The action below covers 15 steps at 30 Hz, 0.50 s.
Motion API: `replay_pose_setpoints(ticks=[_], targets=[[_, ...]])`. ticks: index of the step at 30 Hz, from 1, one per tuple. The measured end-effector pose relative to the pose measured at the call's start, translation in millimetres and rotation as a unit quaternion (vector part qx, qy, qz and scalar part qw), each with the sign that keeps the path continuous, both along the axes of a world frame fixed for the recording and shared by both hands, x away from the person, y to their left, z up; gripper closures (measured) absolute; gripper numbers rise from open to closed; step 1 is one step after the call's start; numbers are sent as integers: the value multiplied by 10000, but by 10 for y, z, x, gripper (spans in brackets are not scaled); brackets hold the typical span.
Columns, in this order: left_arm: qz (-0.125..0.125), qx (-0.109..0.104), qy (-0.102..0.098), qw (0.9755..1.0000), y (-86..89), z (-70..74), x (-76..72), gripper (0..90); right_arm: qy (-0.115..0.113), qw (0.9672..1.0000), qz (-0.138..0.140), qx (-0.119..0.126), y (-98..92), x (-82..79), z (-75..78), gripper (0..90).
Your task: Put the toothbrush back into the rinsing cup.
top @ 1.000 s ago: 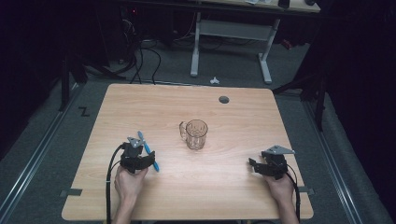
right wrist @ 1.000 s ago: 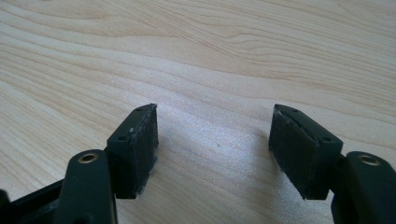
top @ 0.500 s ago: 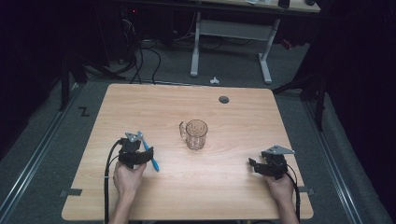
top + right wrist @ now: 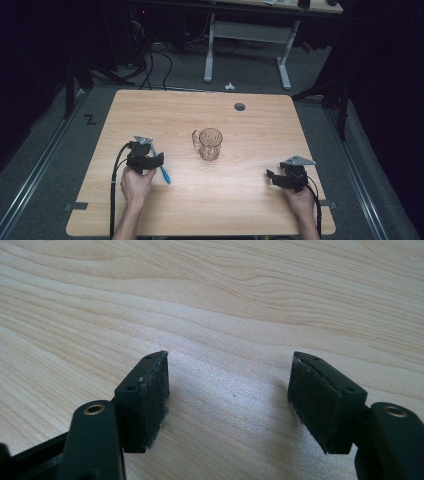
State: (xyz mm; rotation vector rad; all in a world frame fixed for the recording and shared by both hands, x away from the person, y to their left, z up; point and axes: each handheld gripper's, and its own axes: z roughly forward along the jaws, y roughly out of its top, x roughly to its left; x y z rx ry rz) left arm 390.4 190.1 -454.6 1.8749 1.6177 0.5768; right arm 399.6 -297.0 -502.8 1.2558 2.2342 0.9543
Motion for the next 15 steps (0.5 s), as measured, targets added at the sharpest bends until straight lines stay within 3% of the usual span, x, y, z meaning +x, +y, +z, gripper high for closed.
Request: replay_pose_setpoints(ticks=[15], targets=[[16, 129, 98, 9999, 1, 90, 164, 394, -2, 10000, -1, -1, 0, 0, 0, 334]])
